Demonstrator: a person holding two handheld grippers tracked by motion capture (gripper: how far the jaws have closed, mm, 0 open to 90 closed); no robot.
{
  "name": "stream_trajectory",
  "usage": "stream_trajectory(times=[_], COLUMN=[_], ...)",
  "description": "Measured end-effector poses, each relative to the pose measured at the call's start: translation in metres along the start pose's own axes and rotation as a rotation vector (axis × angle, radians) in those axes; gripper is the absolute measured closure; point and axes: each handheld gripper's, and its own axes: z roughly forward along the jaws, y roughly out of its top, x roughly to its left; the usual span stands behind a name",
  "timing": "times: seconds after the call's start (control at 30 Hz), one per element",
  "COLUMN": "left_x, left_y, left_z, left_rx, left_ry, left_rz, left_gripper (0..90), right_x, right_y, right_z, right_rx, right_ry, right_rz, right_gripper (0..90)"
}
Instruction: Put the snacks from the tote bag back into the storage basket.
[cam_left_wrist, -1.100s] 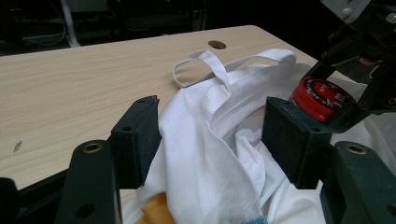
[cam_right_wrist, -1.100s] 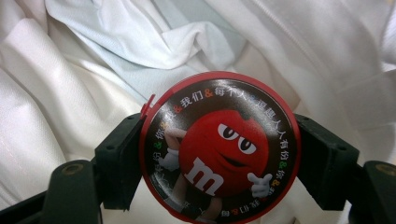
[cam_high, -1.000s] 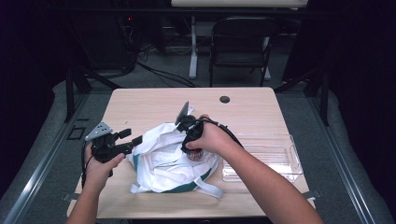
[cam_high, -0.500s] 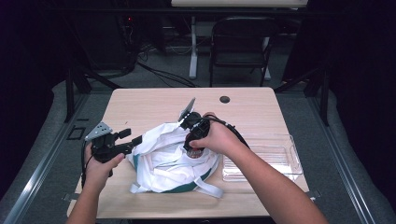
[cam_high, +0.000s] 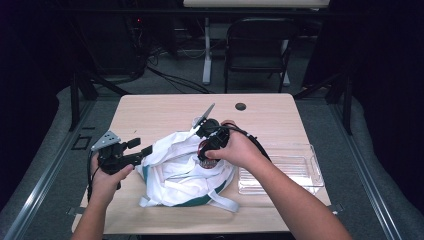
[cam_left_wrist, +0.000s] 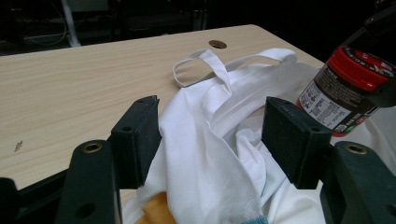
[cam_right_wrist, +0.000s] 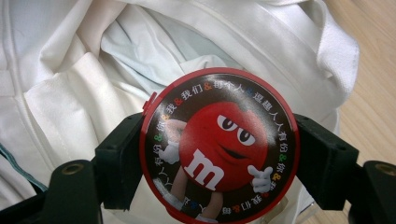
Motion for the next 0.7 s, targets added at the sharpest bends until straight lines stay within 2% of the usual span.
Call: stream_trajectory(times=[0.17, 0.2, 0.3, 0.7], left_x=[0.000, 0.000, -0.001, -0.001], left_y=[0.000, 0.000, 0.000, -0.001], left_z=[0.000, 0.000, 0.001, 0.001], left_rx=[-0.001, 0.000, 0.000, 0.000], left_ry=[0.001, 0.000, 0.000, 0.003], left_rz=[-0.001, -0.001, -0.003, -0.003], left_gripper=[37.1, 37.1, 37.1, 37.0], right_x=[-0.003, -0.004, -0.005, -0.003], right_y=[-0.003, -0.004, -0.005, -0.008], right_z=[-0.005, -0.006, -0.011, -0.023], right_rx=[-0.022, -0.037, -0.021, -0.024], right_ry=[0.005, 0.008, -0.003, -0.037], right_rz=[0.017, 0.034, 0.025, 0.033], right_gripper=[25.1, 25.1, 25.1, 25.1])
